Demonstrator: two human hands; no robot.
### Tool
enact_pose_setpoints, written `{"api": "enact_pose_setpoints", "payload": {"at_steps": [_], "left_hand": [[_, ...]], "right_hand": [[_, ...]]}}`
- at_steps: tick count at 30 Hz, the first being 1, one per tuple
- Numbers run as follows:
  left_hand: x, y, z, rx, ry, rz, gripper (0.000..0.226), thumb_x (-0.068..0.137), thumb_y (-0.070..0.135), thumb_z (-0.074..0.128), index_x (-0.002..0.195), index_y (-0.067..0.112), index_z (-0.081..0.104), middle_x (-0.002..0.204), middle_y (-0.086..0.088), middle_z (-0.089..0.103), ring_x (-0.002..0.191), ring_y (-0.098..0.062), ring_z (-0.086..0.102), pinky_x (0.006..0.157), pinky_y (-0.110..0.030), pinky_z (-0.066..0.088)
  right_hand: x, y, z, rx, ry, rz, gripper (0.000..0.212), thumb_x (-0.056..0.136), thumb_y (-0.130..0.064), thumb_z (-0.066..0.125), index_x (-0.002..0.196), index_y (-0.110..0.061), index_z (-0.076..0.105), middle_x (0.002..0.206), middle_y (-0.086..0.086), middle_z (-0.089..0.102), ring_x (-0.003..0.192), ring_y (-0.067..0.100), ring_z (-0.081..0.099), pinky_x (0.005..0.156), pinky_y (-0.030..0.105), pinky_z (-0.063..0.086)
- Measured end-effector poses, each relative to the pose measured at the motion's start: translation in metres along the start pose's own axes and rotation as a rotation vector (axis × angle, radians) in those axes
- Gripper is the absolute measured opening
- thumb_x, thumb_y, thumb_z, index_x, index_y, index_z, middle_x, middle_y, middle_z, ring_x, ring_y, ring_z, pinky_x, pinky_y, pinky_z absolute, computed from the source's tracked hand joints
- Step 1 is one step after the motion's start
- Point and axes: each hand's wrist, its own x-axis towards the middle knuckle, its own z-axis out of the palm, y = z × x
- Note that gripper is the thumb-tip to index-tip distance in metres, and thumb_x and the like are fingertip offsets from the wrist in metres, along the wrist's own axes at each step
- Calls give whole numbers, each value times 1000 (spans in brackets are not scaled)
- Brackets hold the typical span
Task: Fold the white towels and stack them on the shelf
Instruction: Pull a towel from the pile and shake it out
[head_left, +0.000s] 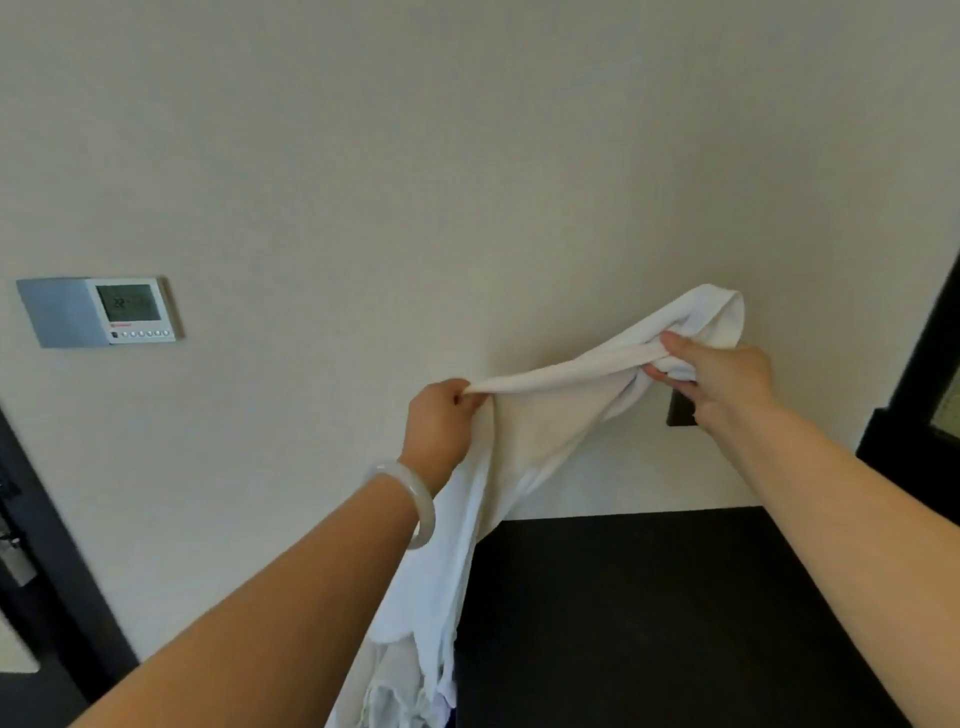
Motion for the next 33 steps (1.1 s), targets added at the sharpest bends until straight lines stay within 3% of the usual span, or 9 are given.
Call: {"api": "enact_pose_setpoints", "payload": {"at_steps": [5, 9, 14, 16, 18, 21, 26, 29, 33], "left_hand": [[51, 163, -2, -324, -21, 163, 24, 97, 19, 54, 74, 12, 56, 66, -4, 50, 60, -17, 45, 56, -26, 38], [60, 212, 49, -367, -251, 15, 21, 100, 26, 55, 100, 7, 65, 87, -5, 68, 72, -17, 66, 56, -26, 56], [23, 151, 170, -266, -426, -278, 10, 98, 12, 57, 98, 3, 62, 93, -12, 65, 76, -20, 63, 72, -32, 56], [0, 116, 204, -226, -498, -388, 26, 96, 8, 58, 120, -2, 59, 118, -19, 64, 101, -27, 64, 94, -39, 53], [-20, 79, 221, 52, -539, -374, 40, 94, 12, 62, 131, -1, 55, 131, -18, 58, 119, -30, 57, 104, -37, 45], [-47, 19, 222, 453, -595, -274, 44, 95, 17, 60, 137, 8, 52, 139, -10, 53, 127, -25, 51, 105, -32, 41], [-82, -64, 196, 676, -660, -240, 55, 99, 22, 54, 150, 22, 33, 154, 0, 37, 141, -21, 36, 116, -34, 28], [-88, -89, 188, 745, -705, -162, 56, 101, 23, 50, 152, 28, 28, 159, 4, 28, 145, -21, 27, 118, -39, 24], [-86, -106, 188, 864, -670, -15, 57, 101, 22, 48, 153, 30, 25, 161, 5, 21, 141, -26, 28, 116, -40, 26]], "right_hand": [[37, -96, -38, 83, 2, -214, 22, 83, -12, 79, 98, -12, 64, 102, 5, 68, 84, 18, 71, 62, 24, 60], [77, -110, -76, -101, -131, -132, 30, 84, -6, 77, 110, -3, 63, 105, 11, 68, 84, 23, 70, 55, 28, 60], [108, -23, -128, -475, -371, 149, 27, 85, -4, 76, 107, 3, 63, 102, 18, 67, 86, 28, 68, 56, 34, 62], [111, 21, -148, -578, -473, 278, 30, 87, -7, 74, 113, 5, 65, 103, 16, 69, 94, 26, 69, 70, 33, 62], [109, 61, -166, -641, -516, 368, 38, 89, -1, 70, 126, 2, 60, 110, 16, 67, 104, 27, 66, 86, 36, 58], [99, 104, -180, -944, -618, 259, 30, 89, -5, 70, 115, -20, 67, 111, 6, 70, 107, 22, 64, 98, 40, 51], [82, 151, -184, -1030, -511, 124, 10, 90, -9, 67, 91, -19, 70, 77, 2, 72, 57, 11, 69, 53, 19, 52], [78, 166, -183, -1142, -465, -46, 27, 89, -21, 71, 65, -19, 60, 77, 0, 59, 64, 15, 57, 61, 26, 43], [71, 168, -177, -1049, -390, -64, 18, 91, -16, 70, 83, -20, 54, 105, -5, 44, 78, 7, 50, 78, 23, 41]]}}
